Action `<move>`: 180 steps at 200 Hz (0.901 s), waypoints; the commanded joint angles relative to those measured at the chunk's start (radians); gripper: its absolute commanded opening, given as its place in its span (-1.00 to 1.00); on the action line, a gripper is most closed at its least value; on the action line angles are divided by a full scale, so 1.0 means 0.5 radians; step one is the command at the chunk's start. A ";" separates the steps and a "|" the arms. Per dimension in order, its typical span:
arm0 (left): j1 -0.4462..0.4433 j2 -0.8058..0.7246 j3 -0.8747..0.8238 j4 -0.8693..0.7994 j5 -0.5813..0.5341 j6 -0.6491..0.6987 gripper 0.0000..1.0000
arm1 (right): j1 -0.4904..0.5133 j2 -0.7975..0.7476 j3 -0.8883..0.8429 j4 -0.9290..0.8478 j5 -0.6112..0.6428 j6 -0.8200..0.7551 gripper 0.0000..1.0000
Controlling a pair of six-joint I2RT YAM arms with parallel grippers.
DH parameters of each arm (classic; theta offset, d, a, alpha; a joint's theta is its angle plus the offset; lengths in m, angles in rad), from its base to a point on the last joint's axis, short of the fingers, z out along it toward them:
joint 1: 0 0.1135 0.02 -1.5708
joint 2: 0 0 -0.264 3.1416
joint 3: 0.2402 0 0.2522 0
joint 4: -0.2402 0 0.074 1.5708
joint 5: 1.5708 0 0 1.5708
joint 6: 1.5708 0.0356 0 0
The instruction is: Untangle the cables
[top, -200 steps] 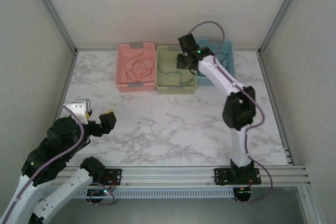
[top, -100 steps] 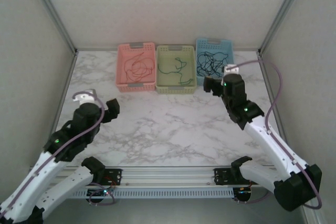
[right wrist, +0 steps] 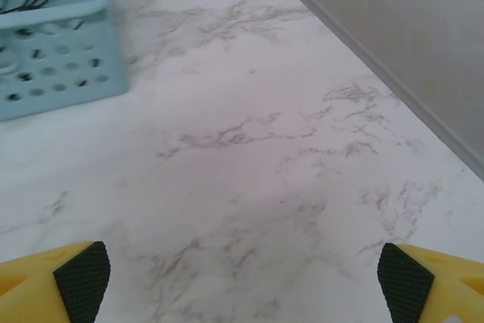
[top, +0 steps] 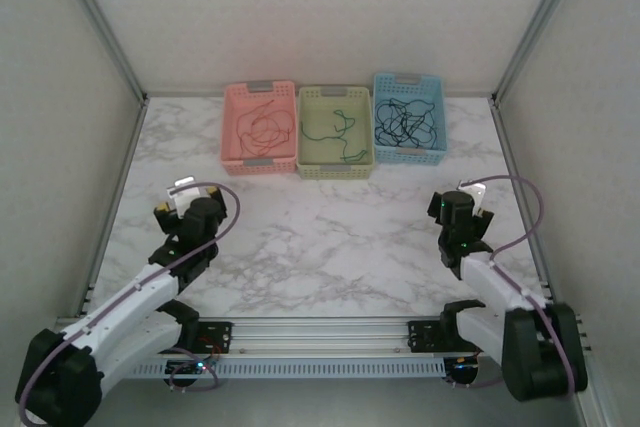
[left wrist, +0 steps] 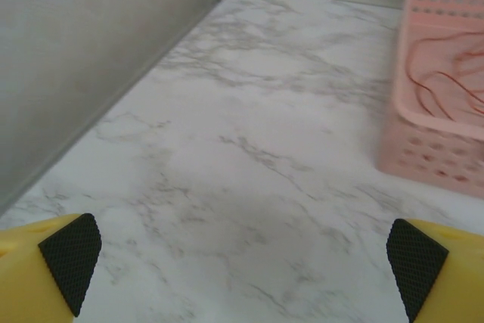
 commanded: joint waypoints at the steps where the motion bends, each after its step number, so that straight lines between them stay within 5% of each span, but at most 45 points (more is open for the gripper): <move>1: 0.204 0.132 -0.020 0.509 0.193 0.235 1.00 | -0.070 0.238 -0.023 0.596 0.070 0.035 0.89; 32: 0.568 0.563 -0.046 0.815 0.547 0.154 1.00 | -0.159 0.609 0.016 1.060 -0.035 -0.058 0.87; 88: 0.647 1.214 -0.026 1.610 0.920 0.403 1.00 | -0.162 0.621 -0.019 1.167 -0.237 -0.167 0.84; 156: 0.686 1.285 0.048 1.533 1.106 0.425 1.00 | -0.079 0.938 -0.031 1.599 -0.482 -0.425 0.73; 180: 0.688 1.286 0.054 1.525 1.118 0.420 0.99 | -0.074 0.908 0.111 1.246 -0.477 -0.405 0.74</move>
